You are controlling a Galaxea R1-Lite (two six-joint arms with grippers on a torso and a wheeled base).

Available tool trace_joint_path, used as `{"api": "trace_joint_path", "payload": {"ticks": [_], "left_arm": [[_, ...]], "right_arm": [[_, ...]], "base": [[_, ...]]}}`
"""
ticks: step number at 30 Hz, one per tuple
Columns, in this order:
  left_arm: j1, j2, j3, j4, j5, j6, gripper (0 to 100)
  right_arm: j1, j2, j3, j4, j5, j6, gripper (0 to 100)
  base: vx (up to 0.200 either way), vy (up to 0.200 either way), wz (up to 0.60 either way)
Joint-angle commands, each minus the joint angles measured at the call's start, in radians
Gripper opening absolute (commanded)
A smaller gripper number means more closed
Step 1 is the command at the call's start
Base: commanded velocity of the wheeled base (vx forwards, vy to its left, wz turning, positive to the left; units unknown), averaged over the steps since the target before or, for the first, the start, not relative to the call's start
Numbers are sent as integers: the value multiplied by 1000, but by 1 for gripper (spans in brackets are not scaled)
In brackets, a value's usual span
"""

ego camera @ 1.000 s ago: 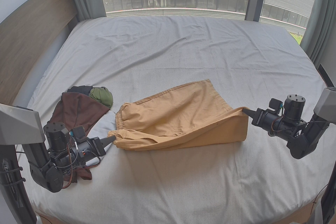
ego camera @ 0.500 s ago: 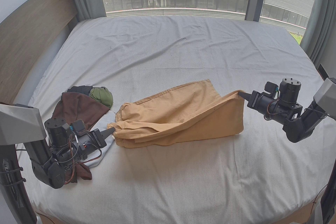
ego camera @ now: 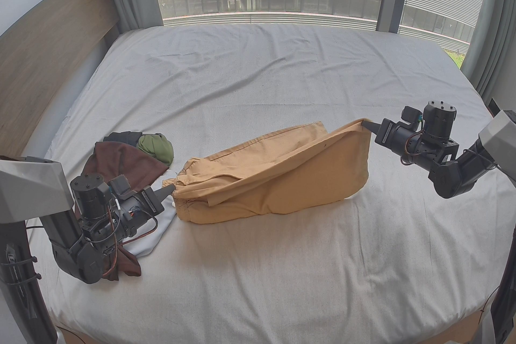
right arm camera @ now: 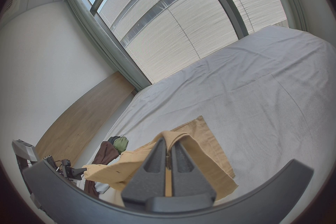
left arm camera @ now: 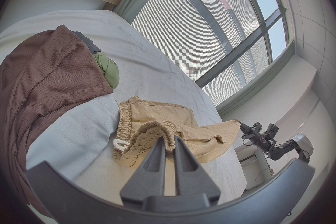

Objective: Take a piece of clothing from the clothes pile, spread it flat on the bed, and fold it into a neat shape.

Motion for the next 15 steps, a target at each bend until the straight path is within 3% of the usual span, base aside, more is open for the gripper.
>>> {"api": "trace_joint_path", "payload": {"ticks": [1, 15], "left_arm": [[0, 9, -11, -1, 1, -5, 0], [0, 47, -71, -1, 44, -38, 0]], "right_arm": [[-2, 42, -49, 4, -1, 0, 0], [-1, 124, -239, 108, -1, -1, 0]], "base": [[0, 0, 0], [0, 0, 0]]}}
